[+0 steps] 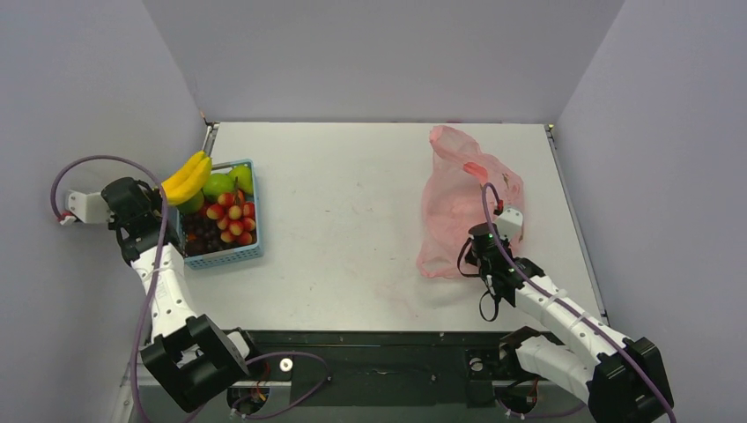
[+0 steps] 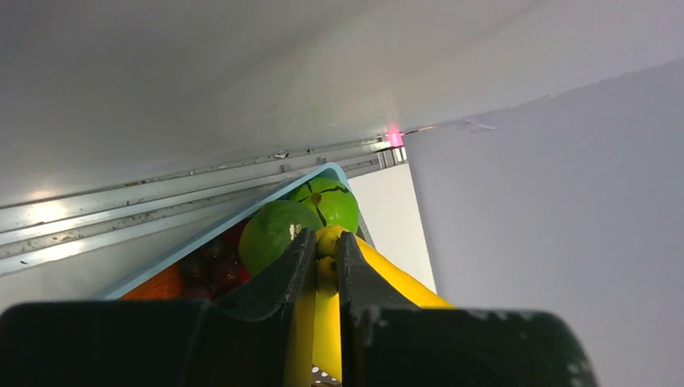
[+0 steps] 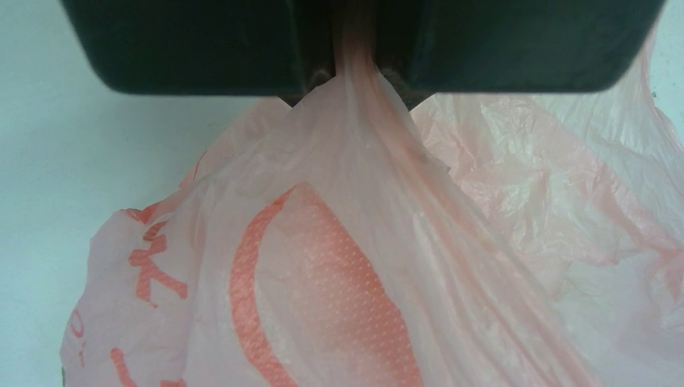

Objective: Take the fake fruits out of the plastic bag
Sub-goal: Place the fake fruit in the bin.

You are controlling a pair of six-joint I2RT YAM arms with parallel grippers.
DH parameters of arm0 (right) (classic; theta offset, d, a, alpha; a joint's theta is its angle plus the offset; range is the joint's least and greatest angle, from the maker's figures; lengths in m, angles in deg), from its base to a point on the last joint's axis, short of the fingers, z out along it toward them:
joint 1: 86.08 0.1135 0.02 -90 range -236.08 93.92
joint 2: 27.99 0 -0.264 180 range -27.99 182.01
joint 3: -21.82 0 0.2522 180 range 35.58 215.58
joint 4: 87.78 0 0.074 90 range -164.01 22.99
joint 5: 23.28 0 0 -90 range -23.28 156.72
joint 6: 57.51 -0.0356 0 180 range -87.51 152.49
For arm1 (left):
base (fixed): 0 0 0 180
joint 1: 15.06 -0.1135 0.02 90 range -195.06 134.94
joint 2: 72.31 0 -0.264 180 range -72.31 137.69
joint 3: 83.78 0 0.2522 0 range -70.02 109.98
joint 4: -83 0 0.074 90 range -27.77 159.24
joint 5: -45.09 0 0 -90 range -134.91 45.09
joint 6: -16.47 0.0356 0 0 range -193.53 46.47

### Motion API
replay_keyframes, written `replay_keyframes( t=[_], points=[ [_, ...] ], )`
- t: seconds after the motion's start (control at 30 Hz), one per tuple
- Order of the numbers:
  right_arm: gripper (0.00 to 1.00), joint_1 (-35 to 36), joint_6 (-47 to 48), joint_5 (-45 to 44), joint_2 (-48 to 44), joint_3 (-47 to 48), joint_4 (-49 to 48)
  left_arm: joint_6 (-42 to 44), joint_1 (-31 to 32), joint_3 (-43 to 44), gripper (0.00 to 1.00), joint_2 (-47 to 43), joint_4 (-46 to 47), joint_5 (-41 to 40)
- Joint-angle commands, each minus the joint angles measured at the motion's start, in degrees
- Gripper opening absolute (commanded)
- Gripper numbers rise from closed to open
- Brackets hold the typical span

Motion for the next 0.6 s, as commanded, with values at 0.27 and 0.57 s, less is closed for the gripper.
replay_keyframes(
  t=[0.27, 0.57],
  points=[
    [0.00, 0.2, 0.4, 1.4, -1.8, -1.0, -3.5, -11.8, 2.2, -8.5, 0.00, -2.1, 7.8, -12.7],
    [0.00, 0.3, 0.4, 2.1, -2.5, -1.3, -3.8, -10.7, 3.5, -10.2, 0.00, 4.6, 5.9, -11.9]
  ],
)
